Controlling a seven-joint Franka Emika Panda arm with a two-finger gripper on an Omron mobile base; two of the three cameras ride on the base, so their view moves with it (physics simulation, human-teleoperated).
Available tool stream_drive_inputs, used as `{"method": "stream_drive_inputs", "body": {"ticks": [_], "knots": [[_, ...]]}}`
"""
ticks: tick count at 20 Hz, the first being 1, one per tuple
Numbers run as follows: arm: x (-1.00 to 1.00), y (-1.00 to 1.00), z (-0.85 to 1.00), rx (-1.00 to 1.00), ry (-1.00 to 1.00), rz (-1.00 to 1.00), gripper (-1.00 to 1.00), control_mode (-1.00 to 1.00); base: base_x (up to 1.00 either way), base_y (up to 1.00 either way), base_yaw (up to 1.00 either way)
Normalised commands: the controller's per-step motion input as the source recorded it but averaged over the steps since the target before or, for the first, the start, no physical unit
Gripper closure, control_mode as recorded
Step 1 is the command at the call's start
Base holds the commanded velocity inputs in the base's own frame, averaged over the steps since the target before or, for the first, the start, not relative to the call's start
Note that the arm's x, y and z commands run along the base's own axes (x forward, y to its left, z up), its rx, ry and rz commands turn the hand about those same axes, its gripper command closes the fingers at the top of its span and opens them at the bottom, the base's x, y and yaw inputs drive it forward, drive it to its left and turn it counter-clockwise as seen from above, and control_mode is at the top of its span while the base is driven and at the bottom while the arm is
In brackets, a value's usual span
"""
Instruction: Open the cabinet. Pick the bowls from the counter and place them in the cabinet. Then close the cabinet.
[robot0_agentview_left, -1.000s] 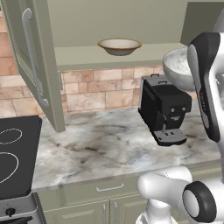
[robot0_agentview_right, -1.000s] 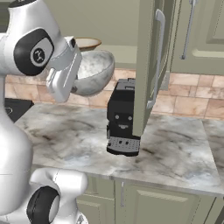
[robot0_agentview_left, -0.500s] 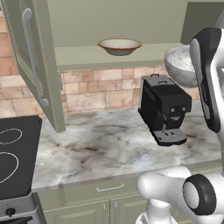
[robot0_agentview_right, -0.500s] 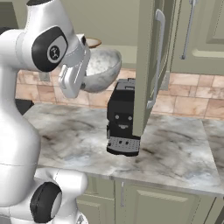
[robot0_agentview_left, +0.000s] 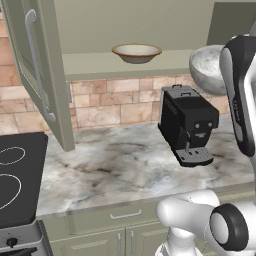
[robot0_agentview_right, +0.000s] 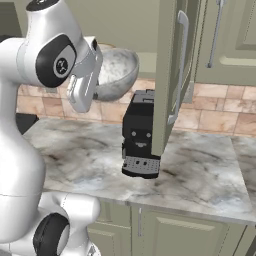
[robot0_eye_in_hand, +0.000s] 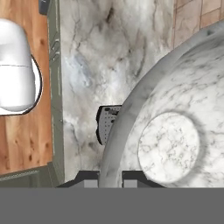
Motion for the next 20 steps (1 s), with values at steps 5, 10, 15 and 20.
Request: {"method": "stream_drive_inputs", "body": {"ticks": [5, 10, 15, 20], "knots": [[0.09, 0.00, 0.14, 0.00, -0.03, 0.00, 1.00, -1.00, 0.00, 0.00, 0.00], [0.08, 0.00, 0.29, 0.00, 0.00, 0.00, 1.00, -1.00, 0.00, 0.00, 0.00], [0.20, 0.00, 0.23, 0.01, 0.00, 0.00, 1.00, -1.00, 0.00, 0.00, 0.00], [0.36, 0.00, 0.04, 0.03, 0.00, 0.00, 1.00, -1.00, 0.00, 0.00, 0.00]]}}
